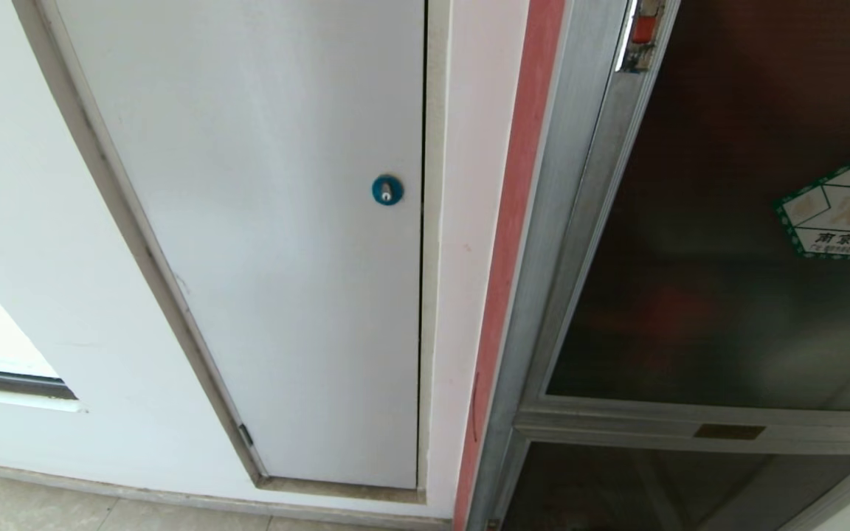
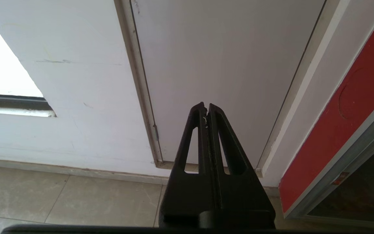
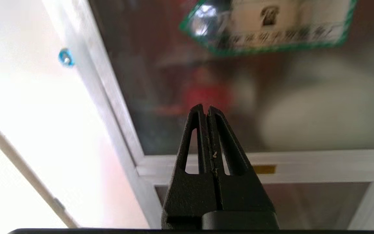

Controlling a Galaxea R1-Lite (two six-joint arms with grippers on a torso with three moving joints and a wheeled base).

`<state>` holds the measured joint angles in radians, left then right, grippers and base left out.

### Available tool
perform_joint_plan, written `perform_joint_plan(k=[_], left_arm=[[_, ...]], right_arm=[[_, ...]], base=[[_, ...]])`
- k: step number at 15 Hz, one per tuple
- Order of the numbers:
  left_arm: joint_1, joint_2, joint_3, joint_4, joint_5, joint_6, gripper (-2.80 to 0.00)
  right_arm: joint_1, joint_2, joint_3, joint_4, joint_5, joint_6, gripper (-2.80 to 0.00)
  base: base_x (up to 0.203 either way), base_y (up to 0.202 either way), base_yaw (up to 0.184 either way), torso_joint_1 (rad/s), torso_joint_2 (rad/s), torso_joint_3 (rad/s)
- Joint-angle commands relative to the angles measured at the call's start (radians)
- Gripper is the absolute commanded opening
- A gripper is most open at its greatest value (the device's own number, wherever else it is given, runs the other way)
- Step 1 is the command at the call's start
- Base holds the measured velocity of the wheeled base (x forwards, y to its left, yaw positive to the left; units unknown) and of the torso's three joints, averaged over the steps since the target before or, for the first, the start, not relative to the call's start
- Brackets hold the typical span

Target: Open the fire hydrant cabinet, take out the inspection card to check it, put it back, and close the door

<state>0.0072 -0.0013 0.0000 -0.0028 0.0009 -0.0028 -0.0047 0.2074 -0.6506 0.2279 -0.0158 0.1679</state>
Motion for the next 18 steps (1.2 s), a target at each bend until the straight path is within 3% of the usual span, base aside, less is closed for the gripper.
perform_joint_plan(k=[1,9,12,18], left_arm=[[0.001,0.001,0.002,0.000,0.000,0.000,-2.80],[0.001,0.001,0.002,0.000,0.001,0.000,-2.80],[0.000,0.001,0.002,0.000,0.001,0.000,-2.80],[0.000,0.001,0.002,0.000,0.001,0.000,-2.80]], right_arm=[[0.001,-0.104,0.130,-0.040,0.016,-0.005,-2.80],[0.003,-0.210,0.557,-0.322,0.037,-0.143,-2.80],[0.003,-0.210,0.649,-0.405,0.038,-0.190,-2.80],[0.003,-0.210,0.651,-0.274,0.033,-0.194,-2.80]], base=[[0.000,0.000,0.000,0.000,0.00,0.000],[0.000,0.000,0.000,0.000,0.00,0.000],[0.000,0.000,0.000,0.000,0.00,0.000],[0.000,0.000,0.000,0.000,0.00,0.000]])
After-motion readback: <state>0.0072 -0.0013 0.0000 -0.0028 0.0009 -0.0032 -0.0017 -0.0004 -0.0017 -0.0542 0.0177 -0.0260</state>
